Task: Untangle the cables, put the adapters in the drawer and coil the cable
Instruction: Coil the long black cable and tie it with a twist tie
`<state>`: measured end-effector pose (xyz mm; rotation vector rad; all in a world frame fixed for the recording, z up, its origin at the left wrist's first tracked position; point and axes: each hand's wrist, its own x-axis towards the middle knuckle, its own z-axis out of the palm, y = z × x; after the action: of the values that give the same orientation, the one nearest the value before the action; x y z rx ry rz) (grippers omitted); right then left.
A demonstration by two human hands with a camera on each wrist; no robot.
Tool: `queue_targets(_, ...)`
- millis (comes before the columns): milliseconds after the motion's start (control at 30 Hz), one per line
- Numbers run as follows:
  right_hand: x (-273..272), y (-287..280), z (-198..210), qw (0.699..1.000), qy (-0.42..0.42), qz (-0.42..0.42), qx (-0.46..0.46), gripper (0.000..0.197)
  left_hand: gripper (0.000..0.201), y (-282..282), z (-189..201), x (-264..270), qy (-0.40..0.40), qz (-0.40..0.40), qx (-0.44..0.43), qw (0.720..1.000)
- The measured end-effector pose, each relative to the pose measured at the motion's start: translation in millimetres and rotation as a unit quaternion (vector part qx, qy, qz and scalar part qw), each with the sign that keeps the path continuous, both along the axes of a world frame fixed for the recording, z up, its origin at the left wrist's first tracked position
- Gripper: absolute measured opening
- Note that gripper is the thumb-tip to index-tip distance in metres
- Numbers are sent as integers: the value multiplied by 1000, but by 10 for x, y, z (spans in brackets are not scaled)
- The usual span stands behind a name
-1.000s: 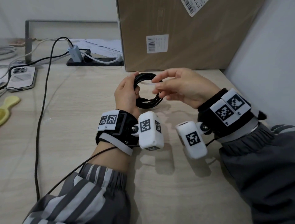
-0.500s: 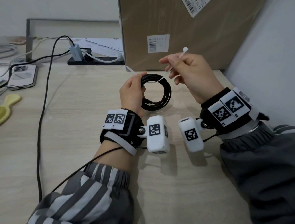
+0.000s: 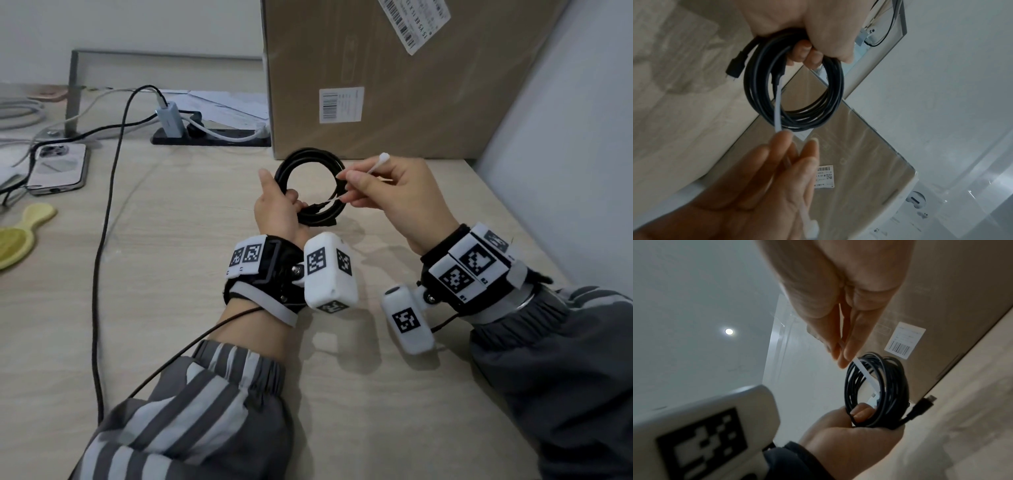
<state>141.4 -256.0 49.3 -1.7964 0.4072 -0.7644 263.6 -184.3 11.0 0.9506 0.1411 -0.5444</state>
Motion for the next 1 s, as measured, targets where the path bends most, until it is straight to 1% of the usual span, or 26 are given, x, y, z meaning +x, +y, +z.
queue_targets(133,-12,44,-75,999,35,10,20,7,43,4,-4,12,-16,18,-23,999)
queue_targets(200,20,70,-114,999,51,-7,6,12,44,3,6,17,-16,19,-39,999)
queue_targets(267,71,72,-183,996,71,-46,-37,21,47,7,22,18,-9,22,-55,998)
queue_targets(300,102,69,-218,994,81,-56,-45,23,48,8,29,23,-6,25,-63,998)
queue_targets(333,131,68,-251,994,95,-48,-27,24,49,10,32,24,-5,27,-70,997)
queue_targets(367,151,79,-271,993,111,-21,16,25,49,11,34,24,-3,28,-80,996)
queue_targets(433,172,89,-266,981,138,49,128,26,48,9,24,25,1,22,-104,994)
queue_targets(500,183,74,-231,963,124,91,223,26,48,1,14,22,9,2,-135,991)
queue_targets(567,204,34,-216,956,84,105,262,25,49,-12,16,19,20,-24,-160,987)
queue_targets(633,235,2,-225,959,49,93,265,24,50,-25,20,12,26,-45,-168,984)
queue_targets(733,286,-35,-239,970,26,59,236,23,48,-47,22,-17,21,-66,-159,985)
queue_targets(833,316,-100,-234,981,26,33,190,22,46,-76,34,-53,17,-79,-135,988)
queue_targets(1000,267,-273,-204,993,58,13,102,25,46,-102,10,-97,-28,-128,-59,990)
